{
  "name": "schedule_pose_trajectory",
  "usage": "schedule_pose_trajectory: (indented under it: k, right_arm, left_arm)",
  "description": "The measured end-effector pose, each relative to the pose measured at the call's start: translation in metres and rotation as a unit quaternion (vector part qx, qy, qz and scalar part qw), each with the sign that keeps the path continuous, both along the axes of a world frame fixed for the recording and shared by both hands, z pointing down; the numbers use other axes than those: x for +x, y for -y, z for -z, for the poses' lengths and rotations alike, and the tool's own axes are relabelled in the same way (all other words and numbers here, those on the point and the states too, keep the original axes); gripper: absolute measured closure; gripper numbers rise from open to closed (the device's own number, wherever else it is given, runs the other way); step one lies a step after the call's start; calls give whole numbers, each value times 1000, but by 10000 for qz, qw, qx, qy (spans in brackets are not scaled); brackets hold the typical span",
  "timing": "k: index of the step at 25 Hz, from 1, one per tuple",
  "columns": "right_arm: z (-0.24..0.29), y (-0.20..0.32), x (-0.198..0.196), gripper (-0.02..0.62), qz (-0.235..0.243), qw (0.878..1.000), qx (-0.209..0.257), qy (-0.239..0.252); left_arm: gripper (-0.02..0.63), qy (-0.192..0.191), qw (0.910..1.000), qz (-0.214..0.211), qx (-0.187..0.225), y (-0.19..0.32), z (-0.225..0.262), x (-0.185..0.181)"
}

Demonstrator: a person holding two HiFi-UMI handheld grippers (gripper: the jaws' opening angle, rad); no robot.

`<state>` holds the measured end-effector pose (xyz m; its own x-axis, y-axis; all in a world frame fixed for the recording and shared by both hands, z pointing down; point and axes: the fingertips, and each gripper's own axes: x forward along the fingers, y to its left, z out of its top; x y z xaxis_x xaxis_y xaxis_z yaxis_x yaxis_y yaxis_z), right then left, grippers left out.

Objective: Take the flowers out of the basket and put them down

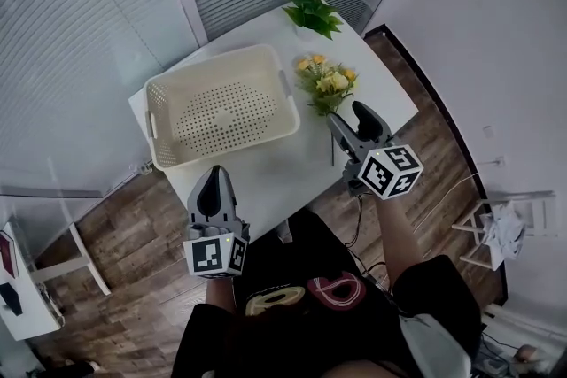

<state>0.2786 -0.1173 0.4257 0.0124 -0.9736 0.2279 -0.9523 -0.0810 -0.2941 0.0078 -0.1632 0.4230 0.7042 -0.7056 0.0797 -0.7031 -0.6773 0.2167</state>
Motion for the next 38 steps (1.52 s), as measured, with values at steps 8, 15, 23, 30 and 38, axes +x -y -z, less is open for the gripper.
schedule_pose_trajectory:
  k: [8,15,23,30,38]
  right_arm:
    - [7,-24,-56,328,87,9985,251,-485]
    - [3,-33,-82,396,-1,9949,343,-946]
    - [-6,-39,-109,471,-54,9926,340,-1167]
    - [-18,-39,-128,554,-178,9893,82,-1443]
    - [-5,-41,-129,584,-419,9826,303,-1785]
  left_arm:
    - [589,-98,9998,-72,176,-11,14,-24]
    - [589,128,9996,-36,242,-18,3,-42]
    - [589,132,9996,30,237,-26,-1,-57]
    - [589,223,9995,10,215,-32,-11,-62]
    - [589,128,9998,80,159,-29,-13,-68]
